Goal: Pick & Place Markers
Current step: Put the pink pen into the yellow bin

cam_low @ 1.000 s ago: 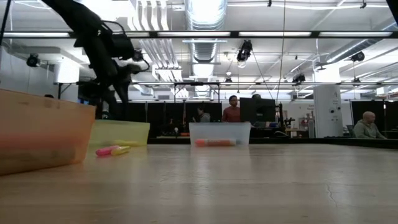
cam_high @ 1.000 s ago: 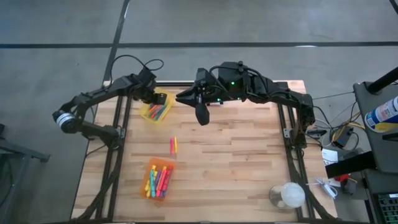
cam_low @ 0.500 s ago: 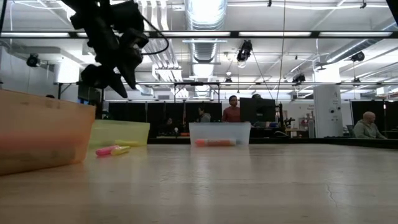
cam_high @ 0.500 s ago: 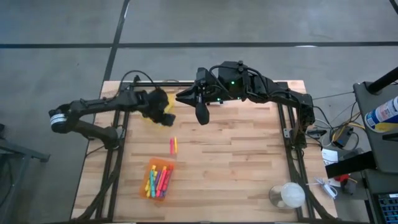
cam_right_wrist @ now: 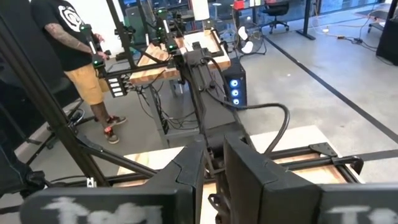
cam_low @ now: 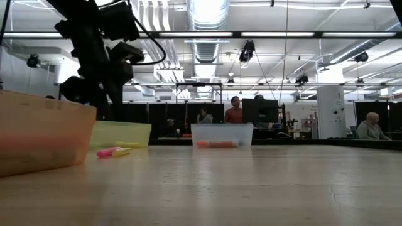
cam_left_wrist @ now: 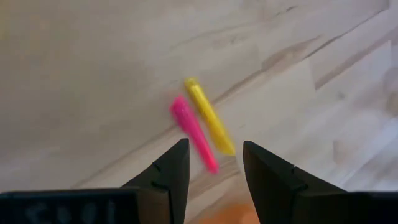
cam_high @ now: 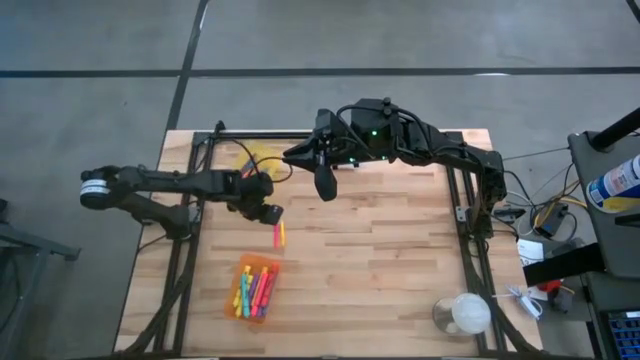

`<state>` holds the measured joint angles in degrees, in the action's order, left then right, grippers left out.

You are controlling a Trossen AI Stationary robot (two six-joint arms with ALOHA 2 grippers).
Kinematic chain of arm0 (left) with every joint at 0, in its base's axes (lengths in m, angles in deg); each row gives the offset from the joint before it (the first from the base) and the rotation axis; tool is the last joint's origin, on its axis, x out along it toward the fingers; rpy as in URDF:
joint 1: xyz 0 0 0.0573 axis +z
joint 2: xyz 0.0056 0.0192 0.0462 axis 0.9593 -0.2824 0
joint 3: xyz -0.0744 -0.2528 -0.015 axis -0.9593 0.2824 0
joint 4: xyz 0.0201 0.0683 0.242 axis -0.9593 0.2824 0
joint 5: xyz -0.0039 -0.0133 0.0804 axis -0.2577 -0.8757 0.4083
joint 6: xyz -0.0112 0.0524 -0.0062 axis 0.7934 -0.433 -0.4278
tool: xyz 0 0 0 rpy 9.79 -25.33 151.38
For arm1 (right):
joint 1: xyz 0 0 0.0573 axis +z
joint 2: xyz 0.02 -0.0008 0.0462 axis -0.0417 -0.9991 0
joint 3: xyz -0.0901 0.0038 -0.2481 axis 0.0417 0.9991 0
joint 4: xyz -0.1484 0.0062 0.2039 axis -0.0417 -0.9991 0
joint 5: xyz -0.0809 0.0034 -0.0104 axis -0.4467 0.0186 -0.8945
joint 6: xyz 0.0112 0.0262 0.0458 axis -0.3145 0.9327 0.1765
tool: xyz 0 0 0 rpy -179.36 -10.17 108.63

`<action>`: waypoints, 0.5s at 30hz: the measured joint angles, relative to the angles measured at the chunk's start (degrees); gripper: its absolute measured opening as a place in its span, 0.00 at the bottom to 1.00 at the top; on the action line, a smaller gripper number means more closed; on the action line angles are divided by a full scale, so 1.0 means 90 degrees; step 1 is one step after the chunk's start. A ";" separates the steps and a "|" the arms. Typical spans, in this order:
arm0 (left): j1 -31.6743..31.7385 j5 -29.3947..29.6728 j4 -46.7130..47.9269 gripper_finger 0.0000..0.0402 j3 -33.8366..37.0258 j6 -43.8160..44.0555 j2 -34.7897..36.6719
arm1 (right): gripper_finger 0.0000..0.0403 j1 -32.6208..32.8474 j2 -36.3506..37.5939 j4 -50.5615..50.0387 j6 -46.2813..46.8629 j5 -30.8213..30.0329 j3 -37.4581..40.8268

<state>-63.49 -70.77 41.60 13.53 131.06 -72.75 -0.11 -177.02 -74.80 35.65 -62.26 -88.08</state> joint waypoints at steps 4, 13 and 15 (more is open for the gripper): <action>-0.0099 0.0042 -0.0703 0.35 0.0386 0.0289 0.0000 | 0.14 0.0000 0.0002 0.0000 0.0000 0.0002 0.0000; -0.0294 -0.0083 -0.1289 0.35 0.0853 0.0680 -0.0582 | 0.14 0.0000 0.0002 -0.0018 -0.0104 0.0005 0.0000; -0.0333 -0.0090 -0.1289 0.35 0.0820 0.0722 -0.0729 | 0.14 0.0000 0.0002 -0.0040 -0.0150 0.0004 0.0000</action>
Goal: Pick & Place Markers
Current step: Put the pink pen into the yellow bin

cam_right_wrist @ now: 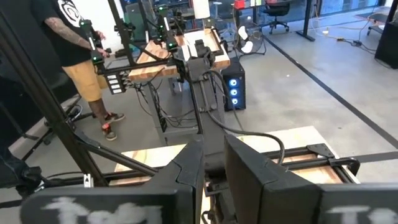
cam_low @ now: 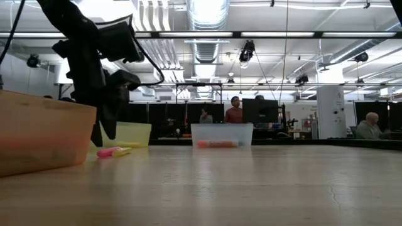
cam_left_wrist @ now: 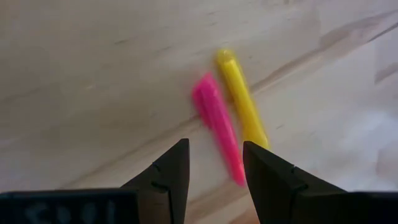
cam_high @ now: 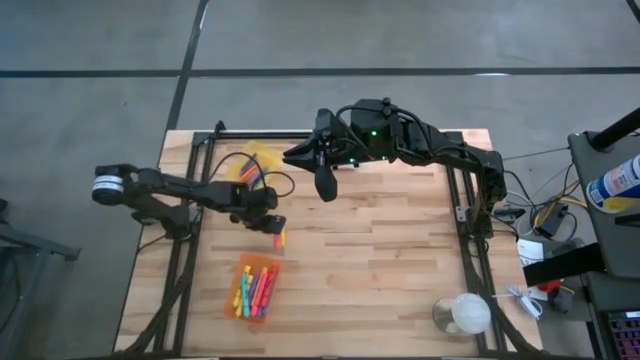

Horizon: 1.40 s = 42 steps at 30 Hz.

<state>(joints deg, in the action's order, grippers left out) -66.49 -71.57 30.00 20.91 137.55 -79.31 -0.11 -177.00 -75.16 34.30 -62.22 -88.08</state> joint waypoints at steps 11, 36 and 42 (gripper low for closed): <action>-0.0025 -0.0083 0.0047 0.35 -0.0518 -0.0506 -0.1032 | 0.14 0.0000 0.0000 -0.0017 -0.0030 -0.0001 0.0002; -0.0024 0.0286 0.0481 0.13 -0.0520 -0.1910 -0.1144 | 0.14 -0.0002 0.0007 0.0047 -0.0159 -0.0007 0.0005; 0.0003 0.0645 0.0607 0.09 -0.0482 -0.1810 -0.0796 | 0.14 -0.0002 0.0007 0.0050 -0.0150 -0.0009 0.0005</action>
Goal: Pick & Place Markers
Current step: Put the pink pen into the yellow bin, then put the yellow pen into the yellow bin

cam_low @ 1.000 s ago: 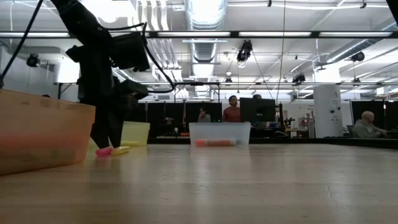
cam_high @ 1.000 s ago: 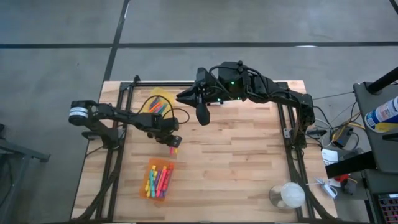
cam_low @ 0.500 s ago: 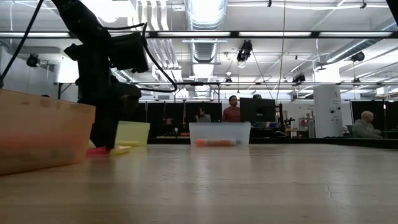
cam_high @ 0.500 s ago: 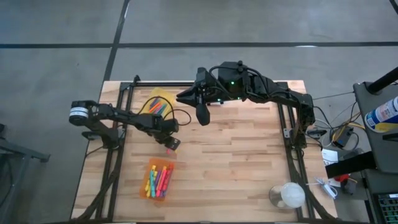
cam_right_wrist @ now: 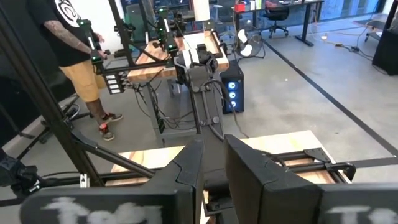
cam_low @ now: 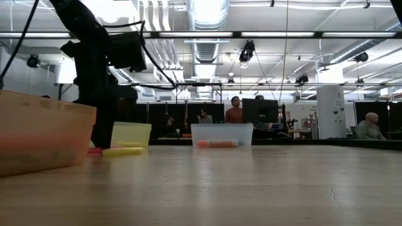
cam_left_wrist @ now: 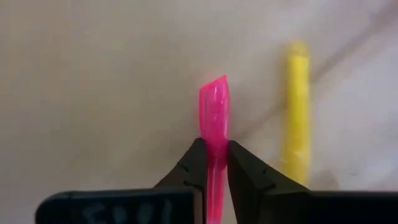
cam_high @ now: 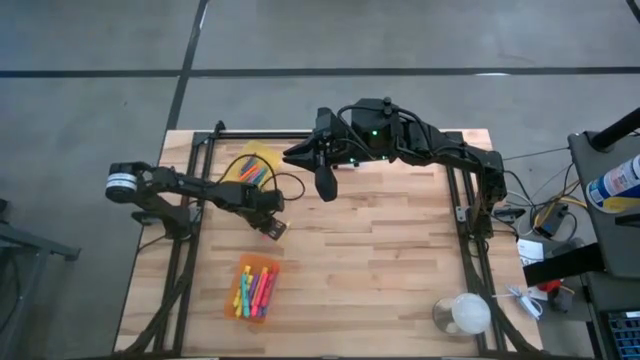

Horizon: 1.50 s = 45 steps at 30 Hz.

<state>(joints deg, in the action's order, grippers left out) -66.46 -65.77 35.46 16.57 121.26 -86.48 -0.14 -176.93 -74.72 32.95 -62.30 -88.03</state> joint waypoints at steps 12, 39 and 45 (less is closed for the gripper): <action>0.0172 0.0144 0.0693 0.08 -0.0734 -0.0054 0.1032 | 0.14 -0.0002 0.0000 0.0007 0.0008 -0.0010 0.0000; 0.3602 0.1196 0.2285 0.26 -0.1563 -0.2435 0.1341 | 0.14 -0.0002 0.0000 0.0000 -0.0014 -0.0005 0.0000; 0.3468 0.0199 0.2044 0.31 -0.1563 -0.1848 0.1325 | 0.14 -0.0002 0.0000 0.0000 -0.0014 -0.0005 0.0000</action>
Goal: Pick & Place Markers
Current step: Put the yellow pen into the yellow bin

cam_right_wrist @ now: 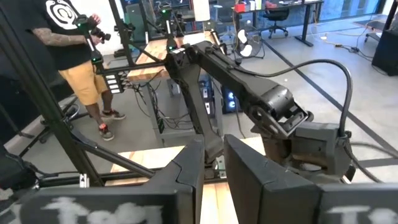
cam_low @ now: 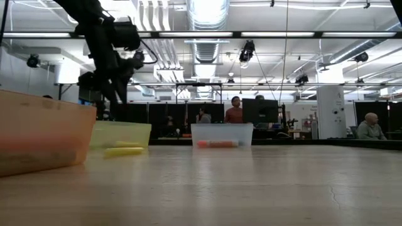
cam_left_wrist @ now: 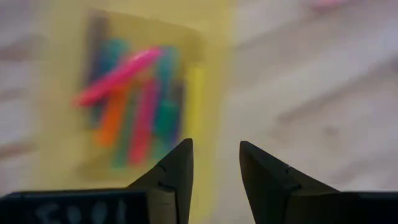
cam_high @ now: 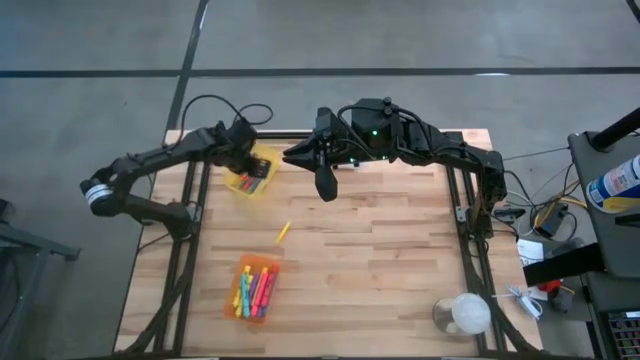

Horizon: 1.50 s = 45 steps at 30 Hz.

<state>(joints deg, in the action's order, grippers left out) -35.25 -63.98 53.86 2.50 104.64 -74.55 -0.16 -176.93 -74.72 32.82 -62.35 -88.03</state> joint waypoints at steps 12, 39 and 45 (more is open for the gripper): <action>-0.1817 -0.0561 -0.0598 0.31 0.0000 0.1301 0.0014 | 0.14 0.0000 0.0000 -0.0005 -0.0048 0.0000 0.0017; -0.3717 -0.0439 -0.1508 0.31 0.0002 0.2160 -0.2266 | 0.14 0.0005 0.0000 -0.0056 0.0008 0.0007 0.0032; -0.3726 -0.0227 -0.1478 0.31 0.0002 0.1991 -0.2615 | 0.14 0.0005 -0.0002 -0.0056 0.0025 0.0007 0.0032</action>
<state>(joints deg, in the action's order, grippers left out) -68.78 -66.02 40.56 2.53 122.55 -98.08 -0.11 -176.95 -75.22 33.04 -62.28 -87.75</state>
